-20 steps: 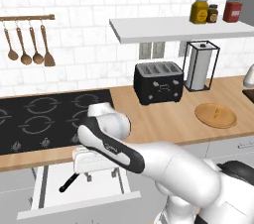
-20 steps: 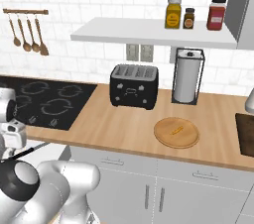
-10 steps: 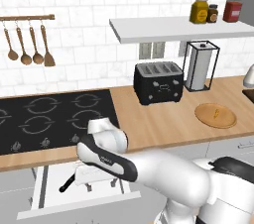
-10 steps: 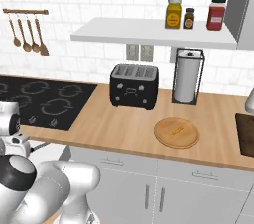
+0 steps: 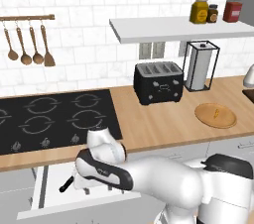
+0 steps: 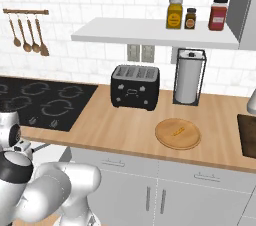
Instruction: Pick up the knife from the drawer and place it on the cutting board. Then place the meat from the plate to the cutting board.
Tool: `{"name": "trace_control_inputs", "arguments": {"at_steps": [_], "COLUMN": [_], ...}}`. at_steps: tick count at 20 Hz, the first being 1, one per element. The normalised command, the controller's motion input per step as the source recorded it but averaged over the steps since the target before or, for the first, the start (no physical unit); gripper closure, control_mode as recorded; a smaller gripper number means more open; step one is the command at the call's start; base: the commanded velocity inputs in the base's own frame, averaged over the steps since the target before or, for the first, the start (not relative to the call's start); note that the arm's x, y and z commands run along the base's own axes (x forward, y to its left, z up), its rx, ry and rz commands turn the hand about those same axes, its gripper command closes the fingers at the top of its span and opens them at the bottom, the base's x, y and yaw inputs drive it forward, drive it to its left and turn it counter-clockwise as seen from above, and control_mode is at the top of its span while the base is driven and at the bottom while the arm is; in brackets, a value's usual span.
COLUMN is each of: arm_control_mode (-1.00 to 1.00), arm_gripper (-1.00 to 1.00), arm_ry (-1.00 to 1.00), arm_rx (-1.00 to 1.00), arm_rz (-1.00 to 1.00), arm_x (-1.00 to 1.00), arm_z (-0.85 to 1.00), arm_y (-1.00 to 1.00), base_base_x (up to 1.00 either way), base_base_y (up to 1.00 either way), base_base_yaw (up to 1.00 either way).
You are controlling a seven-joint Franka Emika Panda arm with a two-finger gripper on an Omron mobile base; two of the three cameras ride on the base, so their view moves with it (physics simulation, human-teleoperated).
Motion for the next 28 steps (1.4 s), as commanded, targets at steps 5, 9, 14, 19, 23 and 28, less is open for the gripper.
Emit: {"name": "trace_control_inputs", "arguments": {"at_steps": [5,9,14,19,23,28], "arm_control_mode": [-1.0,-1.0,-1.0,-1.0,-1.0,-1.0], "arm_gripper": [-1.0,-1.0,-1.0,-1.0,-1.0,-1.0], "arm_ry": [-0.07,0.0,0.09,0.23,0.21,0.11], "arm_rx": [0.0,0.0,0.0,0.0,0.0,0.0], "arm_rz": [0.0,0.0,0.02,0.07,0.06,0.07], "arm_x": [0.32,0.29,0.11,0.0,0.0,0.0], "arm_z": [-0.28,-0.53,-0.3,0.0,-0.09,-0.24], "arm_y": [0.28,0.3,0.18,0.08,0.14,0.18], "base_base_x": [0.0,0.0,0.0,0.0,0.0,0.0], "base_base_y": [0.0,0.0,0.0,0.0,0.0,0.0], "base_base_yaw": [0.0,0.0,0.0,0.0,0.0,0.0]}}
